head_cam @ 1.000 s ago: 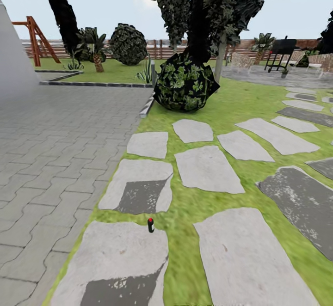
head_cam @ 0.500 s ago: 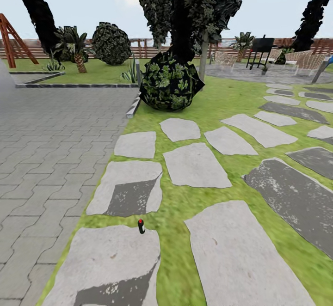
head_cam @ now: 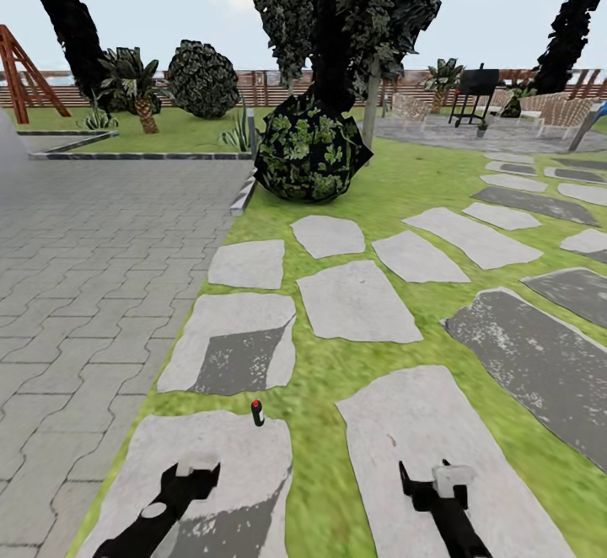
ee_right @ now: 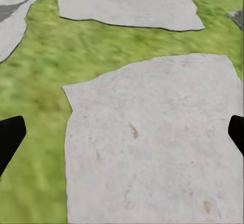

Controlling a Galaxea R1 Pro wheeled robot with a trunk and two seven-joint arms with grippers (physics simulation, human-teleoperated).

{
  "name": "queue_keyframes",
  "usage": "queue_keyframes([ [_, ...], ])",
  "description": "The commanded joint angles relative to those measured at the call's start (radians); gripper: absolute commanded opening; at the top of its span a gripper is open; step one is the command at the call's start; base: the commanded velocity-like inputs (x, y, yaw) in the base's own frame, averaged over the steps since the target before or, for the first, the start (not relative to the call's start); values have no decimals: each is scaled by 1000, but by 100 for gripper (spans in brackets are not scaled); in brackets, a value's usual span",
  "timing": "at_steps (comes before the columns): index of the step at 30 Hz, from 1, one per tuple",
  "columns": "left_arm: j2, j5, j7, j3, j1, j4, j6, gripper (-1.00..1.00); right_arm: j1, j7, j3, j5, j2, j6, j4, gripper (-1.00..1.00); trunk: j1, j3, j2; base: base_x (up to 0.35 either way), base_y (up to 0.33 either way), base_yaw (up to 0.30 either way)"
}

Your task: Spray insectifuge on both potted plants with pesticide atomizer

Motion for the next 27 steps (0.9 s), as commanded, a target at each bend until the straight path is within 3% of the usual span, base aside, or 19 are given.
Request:
queue_keyframes([
  [1,-3,-2,-4,1,-22,-4,-2,100,-75,-18,0,-1,0,64,-9,100,0,-1,0,0,0,0],
  [5,-6,-3,-7,0,-87,-1,7,100,-252,-74,0,-2,0,168,-17,100,0,-1,0,0,0,0],
  [8,-5,-4,-6,-1,-107,-7,34,100,-310,-87,-1,0,-1,185,-16,100,0,-1,0,0,0,0],
  [20,-11,-11,-5,-22,-107,-20,43,100,-328,-87,3,4,-4,189,-12,100,0,-1,0,7,0,0],
  [27,-17,-5,0,-19,-104,-17,35,100,-328,-86,3,4,-9,188,0,100,0,-1,0,241,-95,0],
])
